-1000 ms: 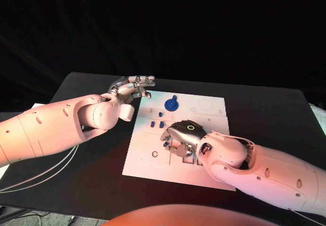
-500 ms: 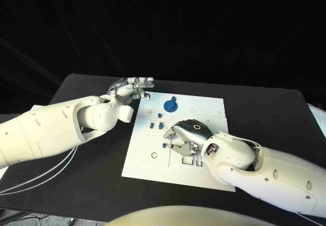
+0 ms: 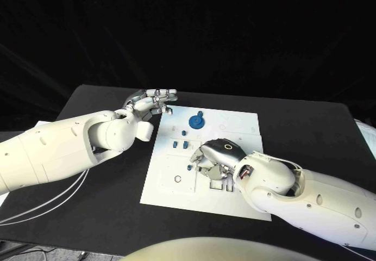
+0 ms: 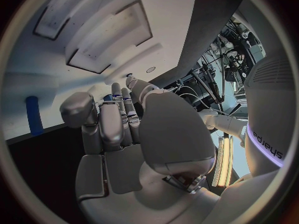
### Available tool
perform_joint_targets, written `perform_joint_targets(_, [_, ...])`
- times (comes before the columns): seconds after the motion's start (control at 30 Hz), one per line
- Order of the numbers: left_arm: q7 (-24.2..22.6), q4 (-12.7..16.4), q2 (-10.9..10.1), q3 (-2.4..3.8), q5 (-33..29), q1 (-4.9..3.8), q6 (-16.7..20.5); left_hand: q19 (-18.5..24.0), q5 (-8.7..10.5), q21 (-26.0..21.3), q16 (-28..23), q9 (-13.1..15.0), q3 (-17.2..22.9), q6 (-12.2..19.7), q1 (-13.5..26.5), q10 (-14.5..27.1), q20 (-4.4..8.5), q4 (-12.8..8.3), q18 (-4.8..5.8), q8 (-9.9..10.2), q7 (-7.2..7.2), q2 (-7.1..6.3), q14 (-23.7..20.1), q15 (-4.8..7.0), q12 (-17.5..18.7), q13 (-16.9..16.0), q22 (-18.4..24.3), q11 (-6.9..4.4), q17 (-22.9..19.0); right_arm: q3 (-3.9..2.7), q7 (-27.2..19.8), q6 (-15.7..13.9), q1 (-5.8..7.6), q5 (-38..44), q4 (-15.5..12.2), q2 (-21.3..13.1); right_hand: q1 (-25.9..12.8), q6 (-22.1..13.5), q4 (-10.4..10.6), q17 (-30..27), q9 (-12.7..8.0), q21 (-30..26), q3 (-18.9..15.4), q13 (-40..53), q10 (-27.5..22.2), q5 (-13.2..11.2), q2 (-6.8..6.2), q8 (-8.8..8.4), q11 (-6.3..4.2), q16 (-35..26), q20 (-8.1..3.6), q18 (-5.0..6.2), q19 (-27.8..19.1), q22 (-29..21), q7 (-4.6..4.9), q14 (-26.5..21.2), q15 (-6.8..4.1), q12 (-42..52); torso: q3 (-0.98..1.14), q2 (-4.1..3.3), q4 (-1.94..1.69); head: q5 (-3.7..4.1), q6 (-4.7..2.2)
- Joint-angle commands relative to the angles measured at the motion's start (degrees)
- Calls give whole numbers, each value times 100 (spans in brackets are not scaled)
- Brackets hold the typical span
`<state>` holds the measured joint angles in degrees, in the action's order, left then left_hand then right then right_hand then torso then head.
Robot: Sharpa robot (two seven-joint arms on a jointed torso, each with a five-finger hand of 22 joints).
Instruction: Assemble the parts on the task board
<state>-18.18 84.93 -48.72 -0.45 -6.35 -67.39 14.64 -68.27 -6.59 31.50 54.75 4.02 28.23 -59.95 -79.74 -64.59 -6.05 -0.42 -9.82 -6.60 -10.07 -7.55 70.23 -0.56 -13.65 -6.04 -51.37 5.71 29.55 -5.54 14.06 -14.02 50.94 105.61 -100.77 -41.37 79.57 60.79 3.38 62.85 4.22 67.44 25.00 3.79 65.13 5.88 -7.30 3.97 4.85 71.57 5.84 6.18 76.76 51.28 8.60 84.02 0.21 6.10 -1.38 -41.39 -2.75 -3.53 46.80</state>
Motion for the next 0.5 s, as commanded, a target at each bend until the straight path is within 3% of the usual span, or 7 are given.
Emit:
perform_joint_targets(0.03, [-19, 5, 14, 4, 33, -1, -119, 10, 11, -34, -39, -9, -6, 39, -69, 43, -14, -41, -63, -36, -5, 6, -42, -3, -28, -7, 7, -3, -11, -8, 123, -111, -2, 98, -42, -22, 46, 70, -6, 11, 10, -4, 48, -2, 56, 12, 56, 25, 4, 30, -46, 82, 14, 11, 4, 157, -46, 34, 0, 7, -8, 28, -16])
perform_joint_targets(0.13, [-19, 13, 7, 4, 50, 0, -129, 10, 11, -34, -39, -9, -6, 39, -69, 43, -14, -41, -63, -36, -5, 6, -42, -3, -28, -7, 7, -3, -11, -52, 189, -207, -2, 160, -114, -102, 55, 77, -16, 15, 10, 2, 60, -4, 62, 11, 54, 24, 3, 34, -49, 80, 19, 21, 5, 159, -47, 30, -5, 7, -2, 50, -35])
perform_joint_targets(0.23, [-22, 18, -3, 3, 66, 0, -133, 11, 11, -34, -39, -9, -7, 40, -69, 44, -14, -42, -63, -36, -6, 6, -42, -3, -30, -7, 7, -3, -12, -138, 263, -168, 36, 160, -230, -278, 13, 66, -10, 2, 3, -1, 44, -16, 26, -15, -8, 4, 15, 30, -45, 77, 21, 14, 7, 159, -41, -8, -4, 7, 9, 77, -61])
perform_joint_targets(0.37, [-25, 28, -19, 3, 75, 0, -132, 11, 11, -34, -39, -9, -7, 40, -69, 44, -14, -42, -63, -36, -6, 5, -42, -3, -30, -7, 7, -3, -12, -204, 354, 76, 192, 51, -341, -571, -167, -49, 63, -49, -27, -21, -91, -28, -154, -31, -174, -46, 42, 2, -12, 77, 11, -15, -3, 149, -14, -129, -10, 17, 15, 137, -98])
perform_joint_targets(0.43, [-26, 34, -26, 3, 79, 0, -129, 11, 11, -34, -39, -9, -7, 40, -69, 44, -14, -42, -63, -36, -6, 5, -42, -3, -30, -7, 7, -3, -12, -224, 398, 223, 293, -1, -392, -772, -249, -171, 99, -102, -43, -56, -260, -25, -336, -17, -270, -49, 48, -32, 7, 86, -10, -61, -42, 136, -2, -212, -12, 17, 17, 166, -116])
perform_joint_targets(0.5, [-27, 38, -31, 3, 81, 0, -128, 11, 11, -34, -39, -9, -7, 40, -69, 44, -14, -42, -63, -36, -6, 5, -42, -3, -30, -7, 7, -3, -12, -235, 419, 339, 364, -9, -420, -941, -263, -364, 139, -152, -53, -124, -548, -27, -657, 8, -333, -47, 101, -64, 38, 96, -53, -154, -16, 125, 36, -256, -18, 22, 25, 184, -130])
